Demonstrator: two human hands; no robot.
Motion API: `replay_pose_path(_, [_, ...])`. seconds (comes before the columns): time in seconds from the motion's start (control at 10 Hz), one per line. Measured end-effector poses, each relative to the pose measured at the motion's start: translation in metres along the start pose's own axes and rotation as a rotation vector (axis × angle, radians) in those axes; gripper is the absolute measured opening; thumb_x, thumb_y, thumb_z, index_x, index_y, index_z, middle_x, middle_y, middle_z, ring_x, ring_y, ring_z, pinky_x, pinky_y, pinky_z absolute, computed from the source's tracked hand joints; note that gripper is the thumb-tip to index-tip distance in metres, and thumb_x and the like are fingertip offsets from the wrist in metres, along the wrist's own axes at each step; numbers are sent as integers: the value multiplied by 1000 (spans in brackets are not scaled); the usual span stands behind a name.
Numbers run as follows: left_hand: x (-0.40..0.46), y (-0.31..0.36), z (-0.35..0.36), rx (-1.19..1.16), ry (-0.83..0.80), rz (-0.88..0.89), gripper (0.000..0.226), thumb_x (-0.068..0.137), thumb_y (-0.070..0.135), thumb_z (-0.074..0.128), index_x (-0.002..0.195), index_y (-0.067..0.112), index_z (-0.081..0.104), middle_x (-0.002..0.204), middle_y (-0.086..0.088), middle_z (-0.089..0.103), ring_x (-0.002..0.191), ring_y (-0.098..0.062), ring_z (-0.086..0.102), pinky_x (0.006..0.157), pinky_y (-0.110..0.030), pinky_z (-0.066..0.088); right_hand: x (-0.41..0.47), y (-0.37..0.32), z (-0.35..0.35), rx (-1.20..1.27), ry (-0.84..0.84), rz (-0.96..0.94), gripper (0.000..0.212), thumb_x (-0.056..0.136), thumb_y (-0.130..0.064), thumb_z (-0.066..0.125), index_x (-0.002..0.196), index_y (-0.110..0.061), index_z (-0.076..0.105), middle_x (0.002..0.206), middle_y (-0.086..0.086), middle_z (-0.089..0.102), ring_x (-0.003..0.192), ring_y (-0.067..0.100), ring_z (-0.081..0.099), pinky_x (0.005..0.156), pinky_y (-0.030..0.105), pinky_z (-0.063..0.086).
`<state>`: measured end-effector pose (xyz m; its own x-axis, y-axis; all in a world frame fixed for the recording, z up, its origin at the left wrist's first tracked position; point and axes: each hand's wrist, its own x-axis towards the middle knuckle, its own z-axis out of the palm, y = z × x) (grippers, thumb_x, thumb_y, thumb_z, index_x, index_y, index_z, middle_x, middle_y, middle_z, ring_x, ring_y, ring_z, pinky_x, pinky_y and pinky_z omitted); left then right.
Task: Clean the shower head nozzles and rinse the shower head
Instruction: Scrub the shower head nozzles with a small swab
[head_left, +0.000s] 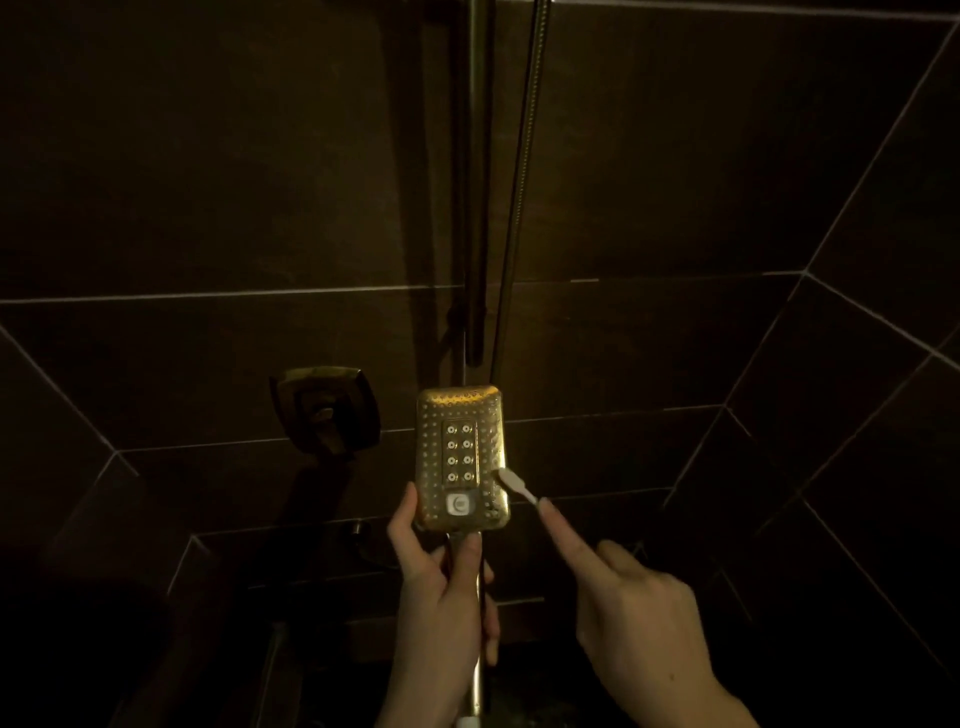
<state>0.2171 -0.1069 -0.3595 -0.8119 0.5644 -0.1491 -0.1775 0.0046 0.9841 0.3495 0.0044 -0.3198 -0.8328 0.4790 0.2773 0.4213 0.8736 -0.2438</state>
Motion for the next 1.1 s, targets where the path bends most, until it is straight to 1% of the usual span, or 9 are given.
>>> replay_pose_path(0.2, [1,3,7,38,8,15,72,103,27,52,115,90,16,108,-2,70,45,-24,59,38,-30,46,-7,-13,14,-4,-15,-107,97,61,-19,64,150,-40,29,61,-7,53,36,13,48,31,26,43])
replay_pose_path(0.3, [0,3,13,75,14,42,72,105,28,48,121,88,12,118,1,67,55,-22,65,41,-31,48,3,-11,13,20,16,-16,96,58,-17,77,146,-35,42,61,-6,53,36,12,48,30,29,44])
replay_pose_path(0.4, [1,3,15,87,2,48,79,105,17,46,120,87,12,140,7,57,104,-11,67,75,-31,56,0,-23,19,12,-76,-97,103,53,-32,78,147,-39,36,63,-7,53,37,11,48,32,24,41])
replay_pose_path(0.5, [2,0,12,107,-12,22,77,105,17,46,125,85,15,137,5,58,90,-10,69,63,-30,58,7,-22,19,7,-72,-109,104,61,-37,81,150,-41,27,65,-7,54,39,10,49,33,26,43])
replay_pose_path(0.6, [3,-4,9,129,5,35,76,105,19,46,127,84,15,125,0,66,51,-17,62,40,-28,48,23,-13,9,3,-25,-21,95,71,-26,76,152,-37,27,66,-8,55,40,5,47,34,22,41])
replay_pose_path(0.8, [0,-3,6,197,22,34,73,105,20,46,119,84,13,127,-4,66,55,-16,66,41,-28,46,23,-14,7,-49,-98,-144,108,64,-25,81,153,-37,21,64,-8,55,39,6,46,33,21,39])
replay_pose_path(0.9, [-3,0,7,237,40,42,81,104,20,47,106,92,8,118,4,68,73,-16,66,48,-28,45,39,0,-1,-58,-17,12,93,79,-15,69,152,-40,18,68,-8,55,43,6,46,39,23,44])
replay_pose_path(1.0, [-4,-2,8,234,32,22,84,104,16,47,109,90,8,123,10,66,81,-25,71,55,-33,52,34,-7,10,-27,-104,-124,93,84,-22,59,152,-45,1,75,-6,60,47,7,49,43,23,46])
replay_pose_path(1.1, [-5,-1,8,225,15,-8,88,102,10,48,110,89,12,129,10,64,100,-32,71,75,-48,59,30,-11,16,-10,-89,-207,96,83,-28,60,151,-46,-5,76,-6,62,48,7,54,43,24,49])
